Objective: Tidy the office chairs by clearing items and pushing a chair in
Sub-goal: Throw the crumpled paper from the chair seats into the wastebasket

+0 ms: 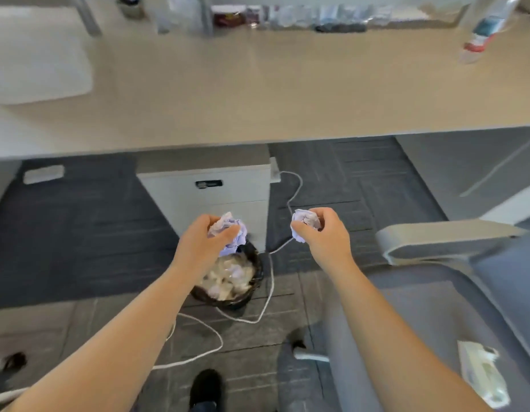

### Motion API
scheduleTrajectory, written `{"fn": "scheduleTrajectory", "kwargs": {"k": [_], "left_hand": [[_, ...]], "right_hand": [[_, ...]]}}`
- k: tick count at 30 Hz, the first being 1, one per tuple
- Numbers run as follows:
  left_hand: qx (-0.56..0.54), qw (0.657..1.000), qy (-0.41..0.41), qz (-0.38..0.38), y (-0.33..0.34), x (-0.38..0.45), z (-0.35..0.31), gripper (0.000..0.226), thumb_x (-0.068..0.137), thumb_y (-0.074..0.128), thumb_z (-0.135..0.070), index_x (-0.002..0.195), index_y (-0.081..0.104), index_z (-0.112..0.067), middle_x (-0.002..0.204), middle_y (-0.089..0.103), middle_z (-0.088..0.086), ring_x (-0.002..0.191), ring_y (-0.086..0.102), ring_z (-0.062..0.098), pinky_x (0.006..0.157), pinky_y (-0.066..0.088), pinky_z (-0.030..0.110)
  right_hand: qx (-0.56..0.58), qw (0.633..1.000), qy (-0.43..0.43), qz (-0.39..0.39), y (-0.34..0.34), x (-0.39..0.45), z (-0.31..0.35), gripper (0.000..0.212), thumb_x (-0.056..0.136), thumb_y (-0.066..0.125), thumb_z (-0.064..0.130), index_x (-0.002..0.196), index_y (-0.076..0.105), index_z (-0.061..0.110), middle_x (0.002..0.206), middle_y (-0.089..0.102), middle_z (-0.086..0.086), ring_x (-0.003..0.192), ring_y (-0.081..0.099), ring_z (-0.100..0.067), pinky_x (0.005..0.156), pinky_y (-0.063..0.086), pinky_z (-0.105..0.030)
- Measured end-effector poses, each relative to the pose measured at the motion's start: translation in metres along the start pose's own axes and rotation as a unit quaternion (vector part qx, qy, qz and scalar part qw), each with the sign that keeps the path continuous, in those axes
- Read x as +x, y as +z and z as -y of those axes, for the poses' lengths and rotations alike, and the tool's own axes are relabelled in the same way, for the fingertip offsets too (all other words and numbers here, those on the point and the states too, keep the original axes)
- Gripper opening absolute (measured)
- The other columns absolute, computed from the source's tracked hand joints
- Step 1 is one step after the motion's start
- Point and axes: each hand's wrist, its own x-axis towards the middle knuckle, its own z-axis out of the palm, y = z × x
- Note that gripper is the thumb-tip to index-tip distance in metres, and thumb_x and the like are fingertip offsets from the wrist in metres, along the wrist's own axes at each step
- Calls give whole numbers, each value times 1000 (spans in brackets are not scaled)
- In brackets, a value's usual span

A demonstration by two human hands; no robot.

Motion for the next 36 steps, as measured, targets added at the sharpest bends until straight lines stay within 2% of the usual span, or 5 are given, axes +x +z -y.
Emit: {"fn": "scheduleTrajectory", "kwargs": {"k": [6,13,18,29,36], "left_hand": [[18,997,-77,-13,-45,31,79,33,85,54,-14,53,43,-19,42,55,-10,45,47,3,49,39,12],[25,985,-149,82,-48,92,153,26,81,51,-24,61,46,-9,64,45,12,59,40,20,64,32,33],[59,973,-201,96,-39,124,180,50,87,54,-28,132,43,-11,137,49,10,124,46,25,97,37,33],[78,982,-166,52,-62,139,200,29,91,47,-19,118,56,-11,108,55,0,95,48,13,75,37,26],[75,987,-124,64,-48,128,169,27,91,46,-16,115,57,-11,103,54,-4,70,51,3,50,39,0]], "right_hand": [[-32,998,34,49,97,27,-25,23,79,63,12,99,50,13,119,55,-14,95,51,-20,76,39,-28],[-42,991,118,54,155,46,-67,28,84,60,13,111,53,13,105,54,1,92,50,-14,63,37,-15],[-61,986,151,38,175,61,-90,41,86,59,14,124,47,10,112,52,-1,97,47,-14,72,38,-22],[-84,985,151,-5,218,86,-111,55,88,59,23,137,39,11,144,42,-7,129,43,-21,97,35,-28],[-83,985,145,-34,187,72,-97,33,90,53,18,122,52,10,117,56,0,104,49,-12,86,35,-23]]}}
